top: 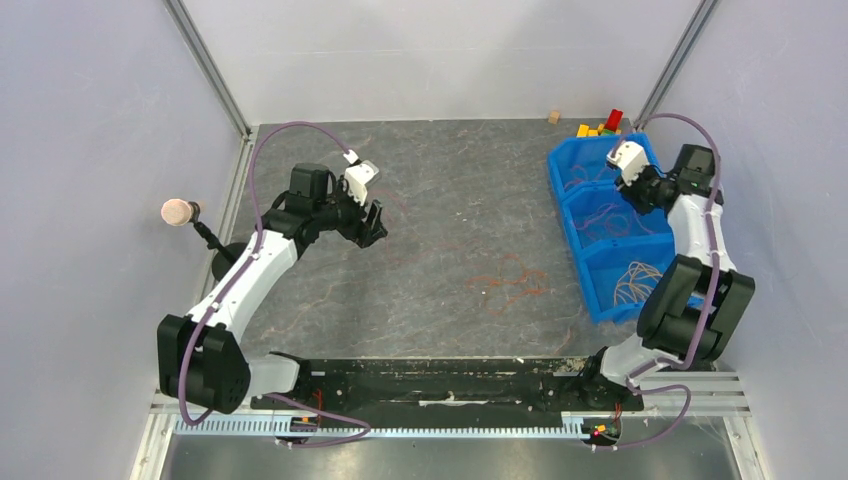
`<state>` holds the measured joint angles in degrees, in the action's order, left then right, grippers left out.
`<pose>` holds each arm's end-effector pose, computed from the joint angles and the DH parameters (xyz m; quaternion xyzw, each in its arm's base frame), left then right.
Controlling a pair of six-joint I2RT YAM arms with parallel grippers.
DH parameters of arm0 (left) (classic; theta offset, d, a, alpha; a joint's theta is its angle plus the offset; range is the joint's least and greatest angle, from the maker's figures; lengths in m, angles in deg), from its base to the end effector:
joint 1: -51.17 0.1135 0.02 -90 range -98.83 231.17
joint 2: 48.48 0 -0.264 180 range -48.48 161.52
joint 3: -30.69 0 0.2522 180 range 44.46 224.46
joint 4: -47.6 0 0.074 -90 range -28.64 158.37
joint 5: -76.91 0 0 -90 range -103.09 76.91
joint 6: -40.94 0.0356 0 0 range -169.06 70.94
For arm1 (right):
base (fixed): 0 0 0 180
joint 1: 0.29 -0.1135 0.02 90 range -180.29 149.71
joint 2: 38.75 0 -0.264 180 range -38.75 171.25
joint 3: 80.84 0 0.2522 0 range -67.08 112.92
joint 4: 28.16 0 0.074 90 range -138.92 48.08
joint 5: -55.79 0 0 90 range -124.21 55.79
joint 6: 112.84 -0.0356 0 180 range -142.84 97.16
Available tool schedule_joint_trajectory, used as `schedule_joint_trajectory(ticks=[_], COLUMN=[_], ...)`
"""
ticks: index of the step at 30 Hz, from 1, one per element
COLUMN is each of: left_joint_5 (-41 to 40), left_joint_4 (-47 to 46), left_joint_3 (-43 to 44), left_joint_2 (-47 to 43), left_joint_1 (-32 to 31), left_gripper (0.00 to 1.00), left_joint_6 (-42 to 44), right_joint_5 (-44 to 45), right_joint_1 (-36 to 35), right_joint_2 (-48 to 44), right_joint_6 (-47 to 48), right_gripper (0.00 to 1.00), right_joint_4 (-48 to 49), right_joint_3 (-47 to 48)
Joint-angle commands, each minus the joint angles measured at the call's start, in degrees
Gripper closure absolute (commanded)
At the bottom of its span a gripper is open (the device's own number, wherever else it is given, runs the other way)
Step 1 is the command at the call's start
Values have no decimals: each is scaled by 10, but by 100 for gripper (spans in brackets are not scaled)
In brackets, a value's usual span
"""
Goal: Untangle the cables
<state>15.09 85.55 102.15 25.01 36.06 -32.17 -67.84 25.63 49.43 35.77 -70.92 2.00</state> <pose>0.2638 -0.0886 0.2900 0.3412 0.8166 -0.2142 0.4134 0.3072 -0.1274 0.2768 -0.3508 0.8287 -0.0303 0.4350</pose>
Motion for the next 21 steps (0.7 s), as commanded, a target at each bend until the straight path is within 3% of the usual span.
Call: schedule_joint_trajectory(ticks=[1, 3, 7, 12, 21], left_joint_5=[-23, -38, -73, -69, -165], left_joint_4=[12, 23, 56, 84, 63], left_joint_3=[18, 24, 49, 96, 136], left_joint_2=[0, 7, 38, 91, 189], left_joint_1=[1, 1, 4, 43, 63], left_gripper=[23, 23, 19, 18, 18], left_joint_6=[26, 28, 22, -61, -186], right_joint_5=[91, 112, 103, 33, -25], right_joint_1=[-33, -33, -26, -26, -111], right_joint_2=[47, 75, 85, 37, -31], right_joint_6=[-10, -20, -19, -23, -201], right_gripper=[63, 45, 33, 5, 3], right_joint_4=[-1, -62, -172, -251, -194], right_joint_3=[49, 97, 174, 194, 126])
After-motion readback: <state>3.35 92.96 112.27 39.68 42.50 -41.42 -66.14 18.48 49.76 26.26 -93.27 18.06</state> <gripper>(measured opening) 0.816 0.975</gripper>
